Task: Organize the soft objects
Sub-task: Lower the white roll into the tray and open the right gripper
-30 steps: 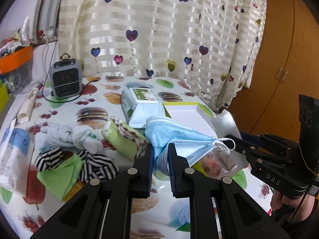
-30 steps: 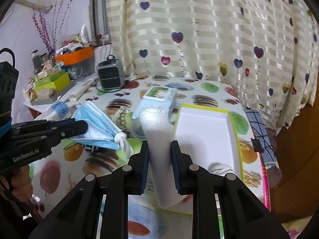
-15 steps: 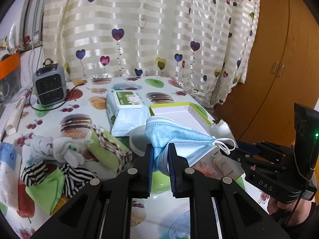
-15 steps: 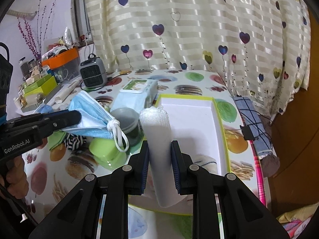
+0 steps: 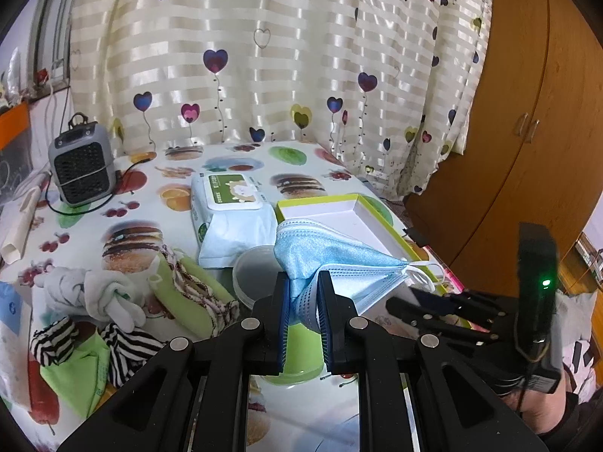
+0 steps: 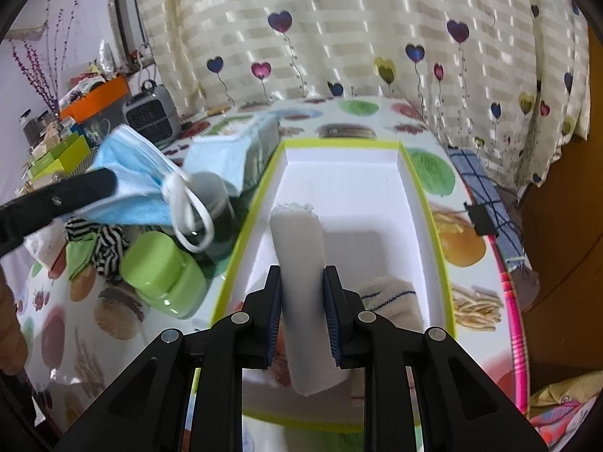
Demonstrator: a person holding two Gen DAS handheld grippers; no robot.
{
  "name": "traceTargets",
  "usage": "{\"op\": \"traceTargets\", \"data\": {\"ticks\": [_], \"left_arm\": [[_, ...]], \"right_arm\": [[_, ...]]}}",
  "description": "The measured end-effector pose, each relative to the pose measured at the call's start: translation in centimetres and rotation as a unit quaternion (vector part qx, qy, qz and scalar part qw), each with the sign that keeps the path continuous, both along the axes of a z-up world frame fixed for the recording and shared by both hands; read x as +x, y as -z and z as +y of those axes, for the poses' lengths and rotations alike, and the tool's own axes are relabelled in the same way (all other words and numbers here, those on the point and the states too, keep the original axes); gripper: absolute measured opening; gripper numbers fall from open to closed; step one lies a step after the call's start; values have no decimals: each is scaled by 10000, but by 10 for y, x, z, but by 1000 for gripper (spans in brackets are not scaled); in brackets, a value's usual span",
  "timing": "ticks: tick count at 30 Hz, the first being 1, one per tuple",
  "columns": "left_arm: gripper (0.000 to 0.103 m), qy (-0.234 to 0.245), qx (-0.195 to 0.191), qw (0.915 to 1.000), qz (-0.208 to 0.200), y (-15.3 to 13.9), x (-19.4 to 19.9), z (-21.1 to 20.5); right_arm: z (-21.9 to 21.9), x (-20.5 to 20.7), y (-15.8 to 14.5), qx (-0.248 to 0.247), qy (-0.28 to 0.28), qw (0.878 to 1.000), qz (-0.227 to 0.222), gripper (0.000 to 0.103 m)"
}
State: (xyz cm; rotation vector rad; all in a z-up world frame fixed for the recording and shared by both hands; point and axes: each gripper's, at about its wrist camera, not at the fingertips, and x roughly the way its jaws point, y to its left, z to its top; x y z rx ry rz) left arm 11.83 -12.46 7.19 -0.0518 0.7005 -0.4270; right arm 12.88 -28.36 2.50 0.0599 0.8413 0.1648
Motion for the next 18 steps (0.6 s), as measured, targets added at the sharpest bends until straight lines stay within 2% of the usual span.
{"op": "traceTargets", "data": {"ticks": [7,9,11,12,18], "left_arm": [[13,98,52,9999,58,4,13,-15],[13,132,50,9999,69,4,15,-20],[13,156,41,9998,73,4,16,-24],[13,173,35,9998,89,4,18,-27],[13,261,-21,9993,259,11,27,-42]], "right_arm": [[-6,4,8,88,15,9999,104,26],[-6,4,7,44,18,10000,76,31],[-8,1,4,12,29,10000,6,45],[-8,0,3,11,29,10000,-19,47],[-18,-13,-8,21,166,9997,-176,47]]}}
